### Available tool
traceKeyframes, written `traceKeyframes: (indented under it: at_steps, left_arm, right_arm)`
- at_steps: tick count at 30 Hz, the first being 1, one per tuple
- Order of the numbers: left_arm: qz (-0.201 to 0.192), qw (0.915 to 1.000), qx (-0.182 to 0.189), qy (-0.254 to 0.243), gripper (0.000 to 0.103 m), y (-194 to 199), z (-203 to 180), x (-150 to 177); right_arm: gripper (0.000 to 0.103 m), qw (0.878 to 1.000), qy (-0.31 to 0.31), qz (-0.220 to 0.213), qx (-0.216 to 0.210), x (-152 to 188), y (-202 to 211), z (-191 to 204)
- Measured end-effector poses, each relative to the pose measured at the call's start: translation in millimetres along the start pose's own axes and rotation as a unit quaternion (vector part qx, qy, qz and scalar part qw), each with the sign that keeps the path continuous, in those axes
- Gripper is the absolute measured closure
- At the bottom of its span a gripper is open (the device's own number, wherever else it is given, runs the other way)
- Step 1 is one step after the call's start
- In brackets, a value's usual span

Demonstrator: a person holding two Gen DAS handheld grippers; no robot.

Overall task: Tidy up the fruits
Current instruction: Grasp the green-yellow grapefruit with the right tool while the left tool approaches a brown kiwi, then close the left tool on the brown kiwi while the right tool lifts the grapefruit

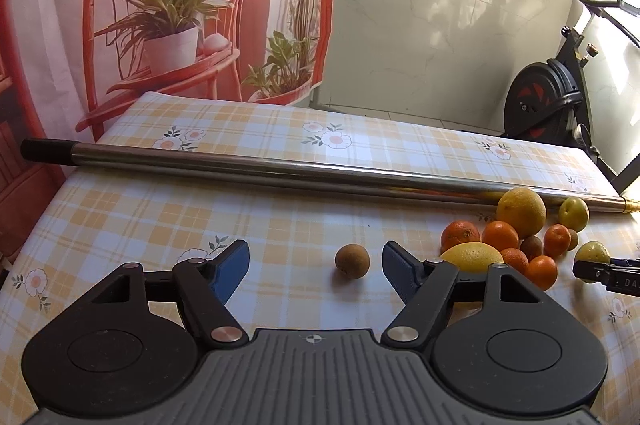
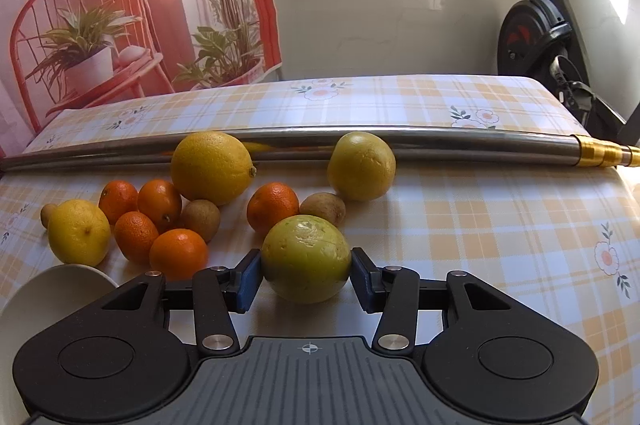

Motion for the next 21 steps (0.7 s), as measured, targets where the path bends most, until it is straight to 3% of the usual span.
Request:
traceKeyframes:
  at_steps: [5, 9, 14, 18, 21]
  left_arm:
    - [0.007, 0.9993, 0.036, 0.011, 0.027, -27, -7, 4]
    - [0.029, 0.9992, 0.028, -0.006, 0.036, -52, -14, 8]
    - [0.047, 0.9985, 0.025, 0.013, 0.042, -71, -11, 10]
    - [0.042, 0.9986, 0.027, 0.021, 0.055, -74, -6, 10]
    - [0.046, 0.9984, 0.029, 0.015, 0.075, -73, -6, 10]
  right_arm:
    - [0.059, 1.000, -0.015, -0.005, -0.002, 3, 13, -1]
    - [0.059, 1.000, -0.012, -0.004, 0.004, 7, 19, 2]
    - [0.059, 1.000, 0.007, -0.009, 0.002, 9, 28, 10]
    - [0.059, 1.000, 0.007, -0.012, -0.008, 10, 34, 15]
    - [0.059, 1.000, 0.006, -0.012, -0.014, 10, 38, 17]
Point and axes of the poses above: each gripper's, at about its wrist camera, not at the fingertips, and y roughly against the way its jaws point, z to its left, x to its underside, the point moved 2 cm from there along -y, roughly the way its jaws point, and after that the axes turned 7 degrees about x, right-handed, at the moved point
